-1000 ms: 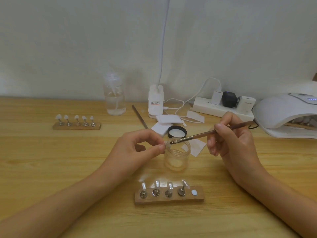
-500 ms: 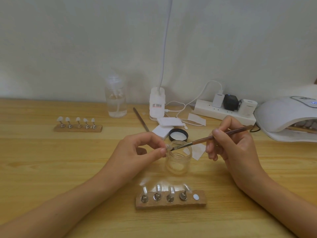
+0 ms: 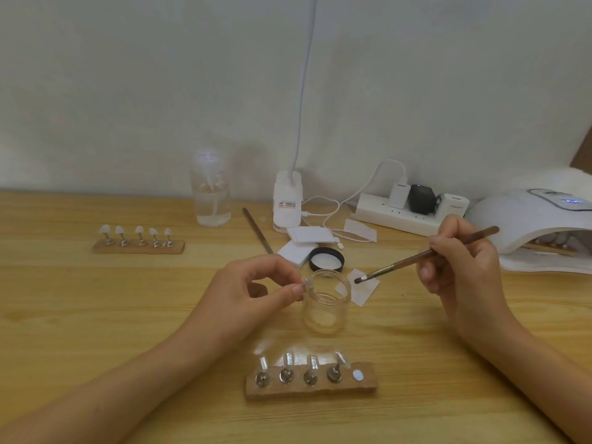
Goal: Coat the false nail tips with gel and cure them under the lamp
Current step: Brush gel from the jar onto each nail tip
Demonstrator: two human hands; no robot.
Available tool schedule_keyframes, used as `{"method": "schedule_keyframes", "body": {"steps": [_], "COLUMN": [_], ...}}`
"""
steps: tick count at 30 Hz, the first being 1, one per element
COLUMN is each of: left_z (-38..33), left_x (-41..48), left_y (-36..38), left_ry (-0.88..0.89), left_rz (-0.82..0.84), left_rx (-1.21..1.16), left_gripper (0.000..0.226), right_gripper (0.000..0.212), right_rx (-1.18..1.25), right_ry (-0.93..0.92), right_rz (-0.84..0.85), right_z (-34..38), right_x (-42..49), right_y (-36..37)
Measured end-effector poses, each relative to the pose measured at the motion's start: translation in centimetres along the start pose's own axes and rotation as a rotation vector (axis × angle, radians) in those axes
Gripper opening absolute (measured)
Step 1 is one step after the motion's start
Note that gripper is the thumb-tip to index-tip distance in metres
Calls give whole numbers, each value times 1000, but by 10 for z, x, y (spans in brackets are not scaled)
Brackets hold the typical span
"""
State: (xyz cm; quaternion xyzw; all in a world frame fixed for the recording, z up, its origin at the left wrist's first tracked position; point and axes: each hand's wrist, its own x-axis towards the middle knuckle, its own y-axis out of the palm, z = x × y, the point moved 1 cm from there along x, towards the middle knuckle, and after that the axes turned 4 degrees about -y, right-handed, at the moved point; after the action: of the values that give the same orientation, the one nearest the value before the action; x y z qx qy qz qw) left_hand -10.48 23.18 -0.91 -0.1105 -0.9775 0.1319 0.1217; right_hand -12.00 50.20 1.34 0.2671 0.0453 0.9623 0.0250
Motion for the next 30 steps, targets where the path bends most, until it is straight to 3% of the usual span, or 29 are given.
{"method": "schedule_keyframes", "body": {"steps": [3,7,12,18,22,24,27,30], "left_z": [1,2,2,0,0,0,0,-1], "left_x": [1,1,1,1,1,1,1,1], "left_y": [0,0,-1,0,0,0,0,0], "left_ry": [5,5,11,11,-4,-10,-12,-14], "left_rz": [-4,3,1,4,12,14,11,1], "left_rx": [10,10,30,33,22,19,13,-4], "left_gripper": [6,3,6,10,9,9,7,3], "right_gripper": [16,7,6,29,19,16,33,40], "right_rx": [94,26,45,65,-364,-628,-1125,-1307], "right_ry": [-36,-96,-85,-55,-112,-234,-517,-527], "right_rz": [168,366,360,284,336,456,689,887], "right_z": [1,-1,5,32,40,39,34,37], "right_x": [7,9,13,28,16,-5,-36,-53], "right_y": [-2,0,-6,-16,-26,-30,-34,-33]}}
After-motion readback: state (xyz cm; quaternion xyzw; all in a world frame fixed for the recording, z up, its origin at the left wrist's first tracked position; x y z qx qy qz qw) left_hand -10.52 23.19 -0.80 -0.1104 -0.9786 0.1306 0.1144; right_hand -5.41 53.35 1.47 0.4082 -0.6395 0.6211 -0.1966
